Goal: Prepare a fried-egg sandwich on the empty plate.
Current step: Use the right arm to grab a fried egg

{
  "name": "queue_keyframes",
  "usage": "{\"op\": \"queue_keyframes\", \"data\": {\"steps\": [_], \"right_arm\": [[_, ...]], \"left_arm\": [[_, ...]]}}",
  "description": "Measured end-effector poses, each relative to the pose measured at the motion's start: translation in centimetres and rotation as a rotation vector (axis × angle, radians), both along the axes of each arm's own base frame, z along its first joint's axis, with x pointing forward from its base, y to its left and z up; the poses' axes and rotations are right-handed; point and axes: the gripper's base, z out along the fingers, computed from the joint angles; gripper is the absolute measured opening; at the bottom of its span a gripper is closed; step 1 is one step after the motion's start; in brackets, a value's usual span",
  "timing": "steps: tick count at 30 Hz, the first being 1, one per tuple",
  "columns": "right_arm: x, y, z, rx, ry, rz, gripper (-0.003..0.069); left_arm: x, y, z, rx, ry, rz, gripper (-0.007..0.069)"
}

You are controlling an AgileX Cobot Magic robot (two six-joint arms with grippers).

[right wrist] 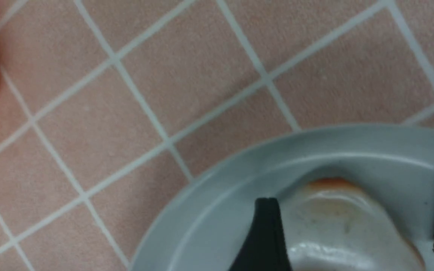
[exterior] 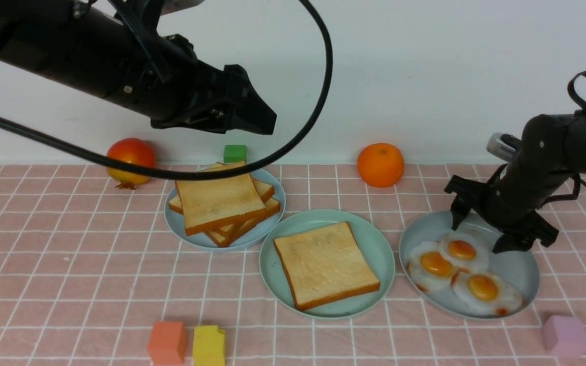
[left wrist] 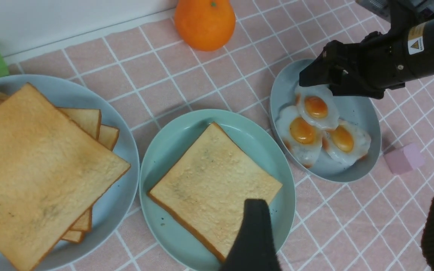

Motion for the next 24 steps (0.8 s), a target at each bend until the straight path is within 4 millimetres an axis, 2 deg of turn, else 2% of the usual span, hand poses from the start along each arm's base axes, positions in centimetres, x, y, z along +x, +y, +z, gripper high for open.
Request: {"op": "queue_keyframes", "data": {"steps": [5,8,9,13,16,24], "right_arm": [[0.04,0.15,0.04,0.008,-0.008,0.050,0.0507],[-0.02,0.04,-0.10,0.021,0.003,0.076,0.0331],[-0.03,0.04,-0.10,0.020,0.004,0.078,0.0321],[-0.01,-0.10,-0.14,0.006,0.007,0.095,0.0049],[0.01,-0.10,-0.10,0.003,0.007,0.102,0.0006],[-0.32,-0.10,0.44,-0.006,0.013,0.133,0.0006]], "left_arm": [[0.00,0.00,0.00,0.006,-0.007,-0.007,0.0589],[0.01,0.00,0.00,0.007,-0.010,-0.008,0.0589],[0.01,0.00,0.00,0.007,-0.010,-0.008,0.0589],[0.01,-0.01,0.02,0.006,-0.011,-0.008,0.0589],[0.01,-0.01,0.02,0.005,-0.011,-0.008,0.0589],[0.01,-0.02,0.04,0.003,-0.011,-0.007,0.0589]]}}
